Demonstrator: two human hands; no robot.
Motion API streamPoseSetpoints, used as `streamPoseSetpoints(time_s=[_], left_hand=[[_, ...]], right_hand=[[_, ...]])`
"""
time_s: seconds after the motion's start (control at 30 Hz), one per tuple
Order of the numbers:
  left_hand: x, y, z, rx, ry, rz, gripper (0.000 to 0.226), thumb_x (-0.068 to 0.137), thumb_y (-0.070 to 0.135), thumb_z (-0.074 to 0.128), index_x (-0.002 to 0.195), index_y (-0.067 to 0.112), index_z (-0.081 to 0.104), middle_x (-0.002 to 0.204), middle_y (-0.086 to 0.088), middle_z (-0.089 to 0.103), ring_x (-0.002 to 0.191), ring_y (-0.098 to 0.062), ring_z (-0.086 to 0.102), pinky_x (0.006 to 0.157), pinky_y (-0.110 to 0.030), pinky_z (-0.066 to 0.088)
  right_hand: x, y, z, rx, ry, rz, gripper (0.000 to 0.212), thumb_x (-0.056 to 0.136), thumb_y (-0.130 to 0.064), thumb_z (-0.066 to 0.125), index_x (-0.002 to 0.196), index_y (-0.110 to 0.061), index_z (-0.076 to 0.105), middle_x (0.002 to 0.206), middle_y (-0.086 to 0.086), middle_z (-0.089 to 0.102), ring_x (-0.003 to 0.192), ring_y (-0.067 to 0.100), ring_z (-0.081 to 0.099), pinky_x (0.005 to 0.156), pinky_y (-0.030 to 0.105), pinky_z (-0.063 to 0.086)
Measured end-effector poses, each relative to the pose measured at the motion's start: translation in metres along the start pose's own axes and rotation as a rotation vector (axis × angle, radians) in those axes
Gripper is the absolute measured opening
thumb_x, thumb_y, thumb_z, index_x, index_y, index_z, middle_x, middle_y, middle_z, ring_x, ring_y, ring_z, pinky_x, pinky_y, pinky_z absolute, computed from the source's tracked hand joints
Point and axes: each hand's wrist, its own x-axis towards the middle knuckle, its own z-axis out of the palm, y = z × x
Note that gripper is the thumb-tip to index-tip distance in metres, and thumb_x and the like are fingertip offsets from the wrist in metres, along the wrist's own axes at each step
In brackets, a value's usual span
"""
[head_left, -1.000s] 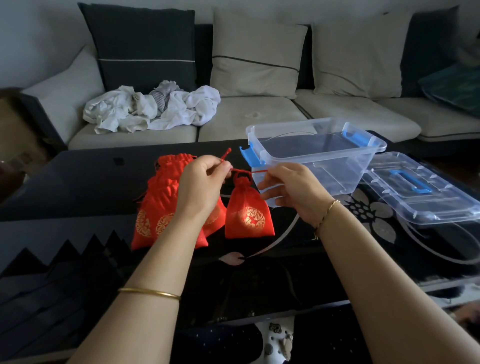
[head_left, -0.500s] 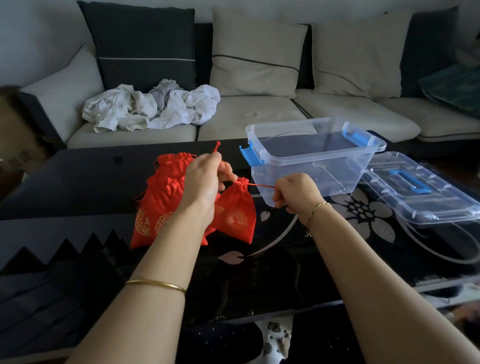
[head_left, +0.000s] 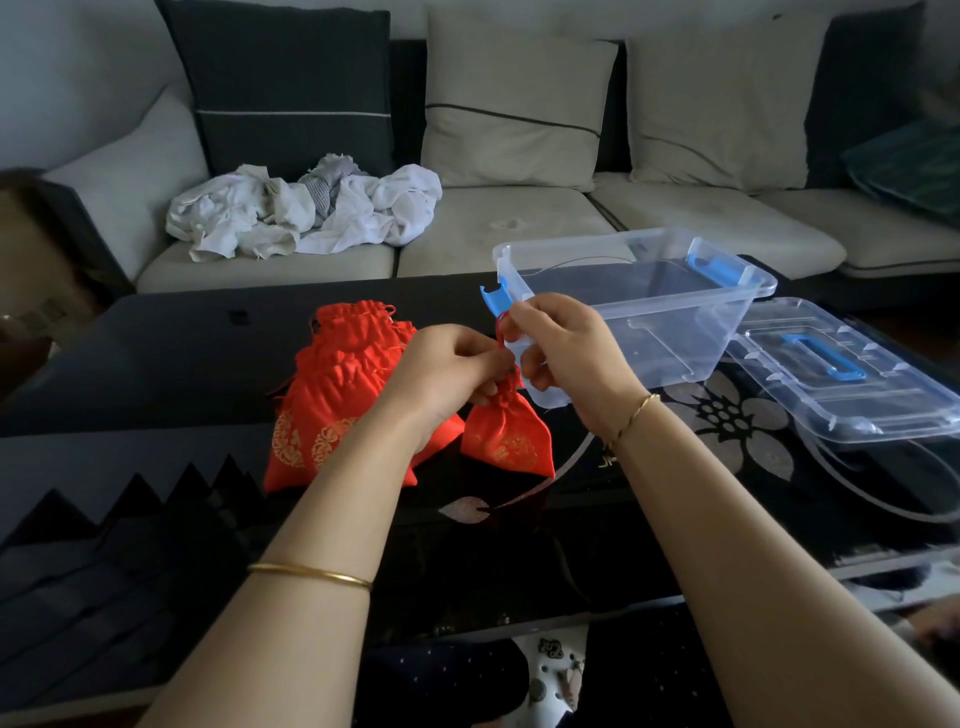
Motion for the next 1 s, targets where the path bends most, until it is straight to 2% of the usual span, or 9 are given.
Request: streamPoseSetpoints(time_s=[0.1,0.2,0.33,0.47,0.53,0.7,0.83,0.93,1.0], left_hand=[[0.000,0.000,0.000,-0.047,-0.012,-0.014,0.013,0.088,0.016,0.064,0.075,0.012,0.066,0.066,-0.002,0.063,0.061,-0.013,0.058,0.061,-0.026,0.049],[0.000,-0.001,0.000,-0.096,0.001,-0.021,0.012,0.089,0.014,0.060,0.078,0.012,0.064,0.068,-0.003,0.063,0.062,-0.013,0.059,0.060,-0.024,0.048],[0.002,-0.003,-0.001,-0.139,0.067,-0.052,0.016,0.091,0.009,0.056,0.076,0.014,0.061,0.063,0.000,0.063,0.055,-0.009,0.058,0.053,-0.021,0.047],[0.004,-0.006,-0.002,-0.163,0.126,-0.086,0.013,0.092,0.009,0.056,0.080,0.012,0.060,0.065,-0.002,0.063,0.054,-0.008,0.060,0.051,-0.021,0.047],[0.005,-0.006,-0.003,-0.184,0.146,-0.099,0.011,0.092,0.009,0.057,0.082,0.010,0.060,0.065,-0.003,0.062,0.053,-0.007,0.060,0.050,-0.020,0.047],[0.005,-0.005,-0.002,-0.178,0.169,-0.107,0.011,0.092,0.009,0.057,0.082,0.009,0.062,0.066,-0.004,0.063,0.054,-0.008,0.061,0.051,-0.020,0.049],[0.004,-0.005,-0.003,-0.187,0.178,-0.123,0.007,0.091,0.007,0.058,0.086,0.005,0.063,0.066,-0.006,0.063,0.057,-0.010,0.061,0.055,-0.023,0.050],[0.005,-0.003,-0.003,-0.219,0.215,-0.123,0.007,0.091,0.005,0.057,0.093,0.002,0.063,0.068,-0.006,0.063,0.059,-0.012,0.061,0.055,-0.022,0.050],[0.006,-0.002,-0.006,-0.215,0.321,-0.087,0.013,0.089,0.003,0.057,0.102,0.001,0.060,0.078,-0.005,0.061,0.066,-0.013,0.062,0.055,-0.019,0.051]], right_hand=[[0.000,0.005,-0.002,0.030,-0.045,0.120,0.024,0.097,-0.025,0.039,0.090,-0.007,0.054,0.080,0.008,0.062,0.044,0.015,0.048,0.045,0.025,0.037],[0.000,0.008,-0.003,-0.005,-0.068,0.132,0.008,0.093,-0.008,0.044,0.094,-0.008,0.052,0.070,0.008,0.059,0.049,0.017,0.052,0.046,0.026,0.042],[-0.001,0.010,-0.005,-0.153,-0.021,-0.003,0.015,0.081,0.004,0.053,0.087,-0.009,0.056,0.070,0.010,0.063,0.057,0.016,0.059,0.056,0.027,0.050],[-0.005,0.010,-0.002,-0.345,-0.040,-0.179,0.015,0.074,-0.006,0.069,0.079,-0.017,0.060,0.074,-0.007,0.063,0.068,0.007,0.059,0.067,0.019,0.050],[-0.006,0.011,-0.002,-0.430,-0.052,-0.235,0.015,0.072,-0.010,0.073,0.079,-0.018,0.062,0.072,-0.011,0.060,0.065,0.000,0.055,0.063,0.009,0.043],[-0.007,0.012,0.001,-0.491,-0.016,-0.348,0.011,0.072,-0.010,0.073,0.082,-0.011,0.068,0.067,-0.015,0.049,0.063,-0.010,0.048,0.059,0.005,0.037],[-0.007,0.012,0.004,-0.623,-0.013,-0.441,0.007,0.078,-0.012,0.067,0.084,-0.013,0.070,0.069,-0.015,0.046,0.065,0.001,0.046,0.060,0.009,0.037],[-0.006,0.013,0.003,-0.646,-0.002,-0.429,0.006,0.080,-0.013,0.065,0.081,-0.013,0.070,0.072,-0.008,0.053,0.069,0.006,0.049,0.065,0.019,0.041],[-0.005,0.015,0.001,-0.545,0.028,-0.325,0.007,0.080,-0.011,0.064,0.078,-0.010,0.070,0.068,-0.011,0.055,0.065,0.004,0.051,0.065,0.016,0.042]])
